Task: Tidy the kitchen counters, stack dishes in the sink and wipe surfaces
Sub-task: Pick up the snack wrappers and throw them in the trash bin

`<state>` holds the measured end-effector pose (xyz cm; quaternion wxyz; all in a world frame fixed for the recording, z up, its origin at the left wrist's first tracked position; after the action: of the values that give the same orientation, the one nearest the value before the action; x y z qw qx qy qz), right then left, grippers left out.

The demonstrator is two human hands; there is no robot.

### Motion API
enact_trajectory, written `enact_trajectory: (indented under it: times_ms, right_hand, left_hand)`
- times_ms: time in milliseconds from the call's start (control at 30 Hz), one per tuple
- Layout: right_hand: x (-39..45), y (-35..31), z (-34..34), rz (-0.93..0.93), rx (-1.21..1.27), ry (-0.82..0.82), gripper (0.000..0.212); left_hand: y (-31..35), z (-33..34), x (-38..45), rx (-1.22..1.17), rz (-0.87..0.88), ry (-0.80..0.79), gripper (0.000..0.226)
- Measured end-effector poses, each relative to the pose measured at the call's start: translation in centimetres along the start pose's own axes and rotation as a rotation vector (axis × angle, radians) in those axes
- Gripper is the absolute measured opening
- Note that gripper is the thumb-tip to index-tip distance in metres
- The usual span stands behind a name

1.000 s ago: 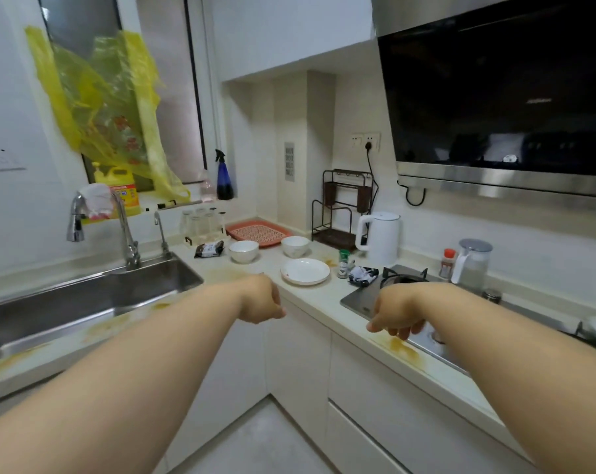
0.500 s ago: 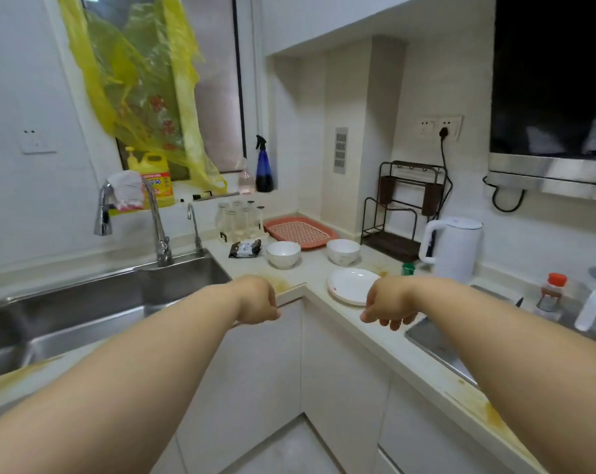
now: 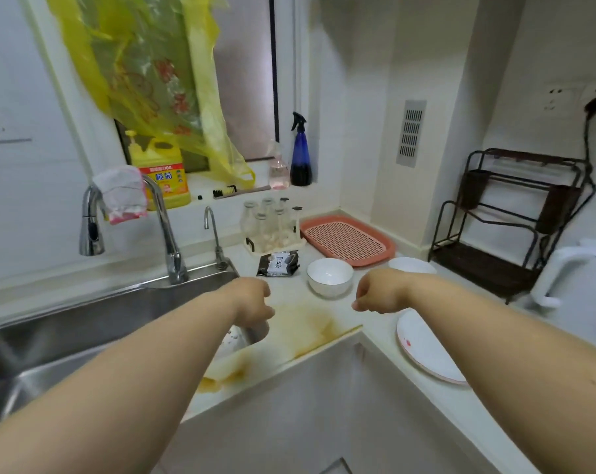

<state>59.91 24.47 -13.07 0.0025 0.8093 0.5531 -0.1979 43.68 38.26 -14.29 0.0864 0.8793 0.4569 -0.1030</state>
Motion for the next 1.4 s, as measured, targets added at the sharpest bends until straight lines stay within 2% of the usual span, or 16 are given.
enact_trajectory:
  times_ms: [100, 267, 433, 633, 867, 967, 1067, 1167, 1233, 1300, 1400]
  right_hand:
    - [6.3, 0.3, -1.3, -0.077, -0.100, 0.006, 0.039]
    - [18.6, 3.0, -3.9, -0.134, -0.046, 0.006, 0.044]
    - [30.0, 4.3, -5.1, -0.143, 0.018, 0.035, 0.049]
    - [38.6, 4.0, -1.6, -0.211, 0.101, -0.105, 0.044]
    - [43.9, 3.5, 1.1, -0.201, 0.132, -0.174, 0.039]
    - [45.0, 3.5, 1.4, -0.183, 0.164, -0.150, 0.038]
    - [44.9, 3.6, 0.9, -0.180, 0.250, -0.107, 0.037]
    - [43.9, 4.2, -0.7, -0.152, 0.324, 0.013, 0.036]
    - [42.7, 5.0, -2.3, -0.118, 0.413, 0.144, 0.033]
    - [40.9, 5.8, -4.2, -0.109, 0.494, 0.277, 0.030]
    - [38.1, 6.6, -6.4, -0.114, 0.532, 0.362, 0.031]
  left_hand:
    - [-0.6, 0.2, 5.7, -0.021, -0.058, 0.012, 0.059]
    - [-0.6, 1.1, 16.1, -0.072, -0.187, -0.034, 0.069]
    - [-1.6, 2.2, 25.2, -0.144, -0.291, -0.040, 0.058]
    - [-3.1, 4.9, 34.5, -0.244, -0.360, -0.072, 0.054]
    - [-4.7, 8.2, 41.8, -0.350, -0.414, -0.136, 0.068]
    - [-5.2, 9.1, 42.9, -0.433, -0.439, -0.184, 0.055]
    - [-5.0, 8.1, 43.1, -0.563, -0.431, -0.165, 0.039]
    - [-4.5, 7.2, 42.4, -0.867, -0.438, -0.208, 0.021]
    - [-3.7, 6.9, 41.4, -1.108, -0.455, -0.302, 0.021]
    - [-2.7, 5.9, 40.1, -1.213, -0.447, -0.342, 0.025]
    - [-0.6, 3.7, 38.1, -1.299, -0.382, -0.364, 0.026]
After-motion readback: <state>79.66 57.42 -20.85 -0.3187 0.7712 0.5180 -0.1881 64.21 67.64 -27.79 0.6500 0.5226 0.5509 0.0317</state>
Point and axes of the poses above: each hand's wrist, its own x-axis towards the middle knuckle, its own z-axis out of the palm, y = z × x, the point moved 9 cm from there along x, towards the middle knuckle, and after that the axes turned 11 degrees about -z, right-handed, at the moved point
